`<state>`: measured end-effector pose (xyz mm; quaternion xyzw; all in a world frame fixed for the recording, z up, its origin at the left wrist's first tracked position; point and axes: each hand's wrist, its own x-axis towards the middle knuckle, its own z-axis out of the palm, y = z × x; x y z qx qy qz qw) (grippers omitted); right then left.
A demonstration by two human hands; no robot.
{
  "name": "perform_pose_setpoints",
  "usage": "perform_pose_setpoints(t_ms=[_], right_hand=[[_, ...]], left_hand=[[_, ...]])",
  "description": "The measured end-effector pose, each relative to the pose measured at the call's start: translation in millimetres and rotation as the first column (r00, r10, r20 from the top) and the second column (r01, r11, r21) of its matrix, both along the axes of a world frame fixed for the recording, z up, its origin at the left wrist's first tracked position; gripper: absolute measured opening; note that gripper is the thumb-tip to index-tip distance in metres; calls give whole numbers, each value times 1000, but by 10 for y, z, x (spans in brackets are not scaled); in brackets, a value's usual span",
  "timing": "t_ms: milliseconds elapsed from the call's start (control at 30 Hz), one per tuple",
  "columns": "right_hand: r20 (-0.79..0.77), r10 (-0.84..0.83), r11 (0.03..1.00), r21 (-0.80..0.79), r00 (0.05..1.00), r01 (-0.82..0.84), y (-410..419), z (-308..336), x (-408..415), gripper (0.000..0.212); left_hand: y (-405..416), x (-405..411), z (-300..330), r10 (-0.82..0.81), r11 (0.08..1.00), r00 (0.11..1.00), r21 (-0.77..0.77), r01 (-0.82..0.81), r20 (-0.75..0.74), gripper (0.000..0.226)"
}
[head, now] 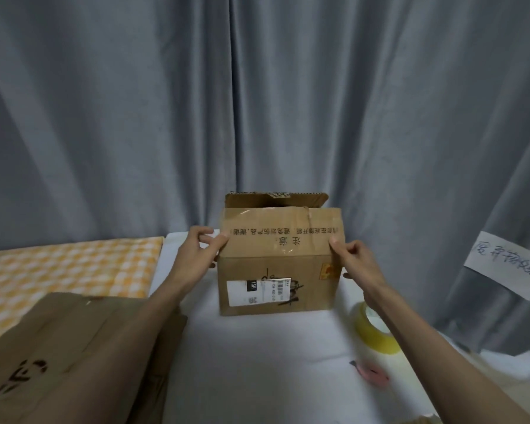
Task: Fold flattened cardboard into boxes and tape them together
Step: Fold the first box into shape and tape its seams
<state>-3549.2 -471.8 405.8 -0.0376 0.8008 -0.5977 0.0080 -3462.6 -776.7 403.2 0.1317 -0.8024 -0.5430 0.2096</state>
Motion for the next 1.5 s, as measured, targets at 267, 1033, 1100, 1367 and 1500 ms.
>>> perform_pose_setpoints(t_ms=[267,1033,1100,1367,1500], right_hand=[[159,-2,1000,6,987,1,-125,47,-193,36],[81,-99,973,-199,992,114,-437,56,-379,24],[54,18,991,-130,998,-11,-382,37,-151,25],[-202,26,961,274,979,31,-75,-63,-75,49],[-266,55,854,513,962,93,-32,-95,-581,49]], left_hand=[[-237,-658,288,-184,975,967,-90,202,177,114],[-47,-787,372,-211,909,902,-263,323,378,73],[128,-671,259,-213,873,905,-344,346,368,74],[824,-638,-98,-261,787,947,-527,320,185,74],[981,-996,-73,-277,752,945,-573,325,173,65]])
